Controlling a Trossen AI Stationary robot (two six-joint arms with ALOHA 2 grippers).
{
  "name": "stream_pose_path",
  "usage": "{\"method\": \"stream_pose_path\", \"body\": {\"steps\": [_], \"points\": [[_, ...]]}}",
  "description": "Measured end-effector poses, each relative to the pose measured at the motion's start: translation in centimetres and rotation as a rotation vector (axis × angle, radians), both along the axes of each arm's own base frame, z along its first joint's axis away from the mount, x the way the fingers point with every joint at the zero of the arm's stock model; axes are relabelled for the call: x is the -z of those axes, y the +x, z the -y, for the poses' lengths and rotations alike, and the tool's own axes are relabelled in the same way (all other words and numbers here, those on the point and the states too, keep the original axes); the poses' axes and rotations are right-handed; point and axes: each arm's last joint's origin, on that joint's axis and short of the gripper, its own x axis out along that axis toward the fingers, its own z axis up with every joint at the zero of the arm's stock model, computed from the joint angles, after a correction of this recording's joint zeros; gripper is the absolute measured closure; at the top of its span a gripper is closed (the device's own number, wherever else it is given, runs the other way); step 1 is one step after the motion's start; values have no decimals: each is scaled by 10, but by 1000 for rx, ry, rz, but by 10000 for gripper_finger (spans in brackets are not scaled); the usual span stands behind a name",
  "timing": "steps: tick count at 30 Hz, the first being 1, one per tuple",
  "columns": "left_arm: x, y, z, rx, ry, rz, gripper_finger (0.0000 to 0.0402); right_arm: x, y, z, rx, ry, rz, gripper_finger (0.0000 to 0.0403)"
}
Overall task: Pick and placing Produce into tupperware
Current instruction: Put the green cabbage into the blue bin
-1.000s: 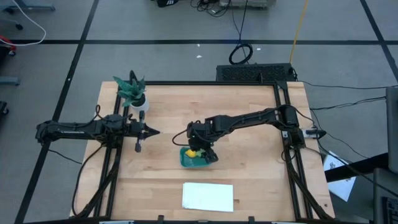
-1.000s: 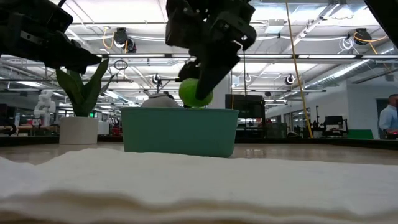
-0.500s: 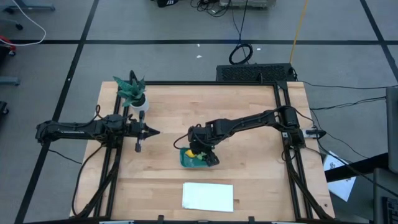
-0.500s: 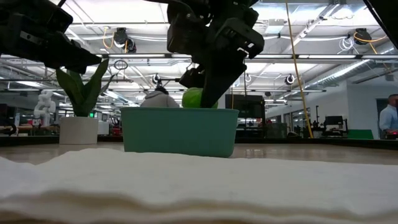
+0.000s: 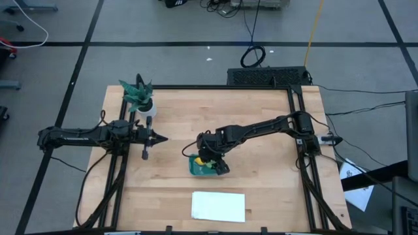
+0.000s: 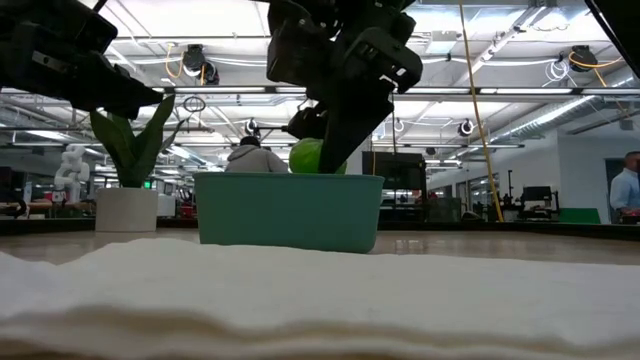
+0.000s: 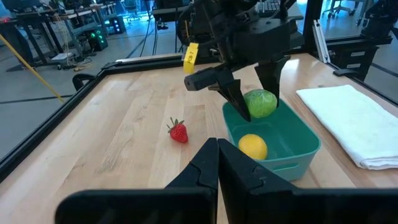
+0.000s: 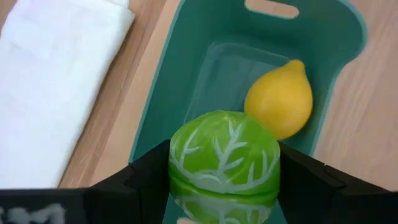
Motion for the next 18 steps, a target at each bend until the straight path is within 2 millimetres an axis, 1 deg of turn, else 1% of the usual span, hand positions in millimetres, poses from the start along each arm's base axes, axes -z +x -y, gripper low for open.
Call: {"method": "stream_pose_path", "body": {"steps": [3, 14, 18], "points": [[0, 0, 0, 0, 0, 0, 396, 3, 1, 0, 0, 0, -4, 177], [0, 0, 0, 0, 0, -1, 396, 2, 0, 0, -1, -1, -9, 178], [0, 0, 0, 0, 0, -2, 396, 6, -1, 0, -1, 1, -6, 174]]}}
